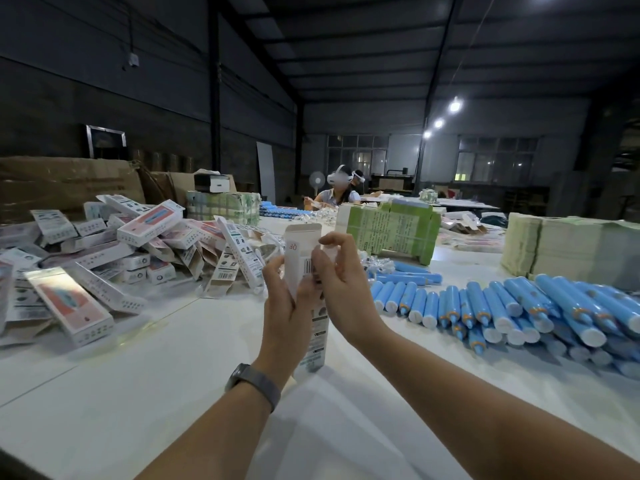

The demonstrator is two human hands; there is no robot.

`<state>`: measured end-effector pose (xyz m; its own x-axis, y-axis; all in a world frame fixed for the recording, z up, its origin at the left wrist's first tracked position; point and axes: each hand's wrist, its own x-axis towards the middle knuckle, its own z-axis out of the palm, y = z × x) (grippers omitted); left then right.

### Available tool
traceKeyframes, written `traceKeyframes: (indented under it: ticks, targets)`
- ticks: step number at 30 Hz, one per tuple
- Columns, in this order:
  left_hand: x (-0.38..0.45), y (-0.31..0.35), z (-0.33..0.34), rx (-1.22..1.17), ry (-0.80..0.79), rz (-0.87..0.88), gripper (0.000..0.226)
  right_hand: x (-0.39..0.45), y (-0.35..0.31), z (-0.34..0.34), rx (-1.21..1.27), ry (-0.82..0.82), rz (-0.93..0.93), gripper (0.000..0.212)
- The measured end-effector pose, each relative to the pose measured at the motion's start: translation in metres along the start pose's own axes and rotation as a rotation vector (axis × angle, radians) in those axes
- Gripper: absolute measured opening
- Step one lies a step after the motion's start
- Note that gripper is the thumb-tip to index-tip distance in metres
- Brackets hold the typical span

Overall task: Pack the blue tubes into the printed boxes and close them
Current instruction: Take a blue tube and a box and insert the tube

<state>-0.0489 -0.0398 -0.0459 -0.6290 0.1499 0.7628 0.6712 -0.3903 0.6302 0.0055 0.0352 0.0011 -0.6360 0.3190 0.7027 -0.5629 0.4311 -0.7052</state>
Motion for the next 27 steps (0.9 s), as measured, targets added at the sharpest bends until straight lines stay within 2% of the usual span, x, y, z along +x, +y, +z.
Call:
traceKeyframes:
  ticks: [5,8,14,18,23,27]
  targets:
    - [-0.001,0.001,0.002,0.145,0.022,0.095,0.039,-0.005,0.005,0.002,0.017,0.029,-0.002,0.02]
    - [-0.002,0.003,0.003,0.186,0.013,0.098,0.035,-0.005,0.007,0.001,-0.063,0.044,-0.033,0.028]
    - [-0.001,0.004,0.002,0.15,-0.004,0.062,0.024,-0.002,0.013,0.004,-0.063,0.094,0.002,0.041]
    - [-0.001,0.005,0.002,0.158,-0.005,0.053,0.023,0.0,0.016,0.006,-0.044,0.127,0.013,0.033]
    - [-0.001,0.004,0.001,0.152,-0.017,0.033,0.026,-0.001,0.019,0.006,-0.118,0.121,-0.053,0.011]
    - [0.001,0.005,0.0,0.147,-0.018,0.036,0.024,0.001,0.017,0.003,-0.091,0.083,-0.039,0.012]
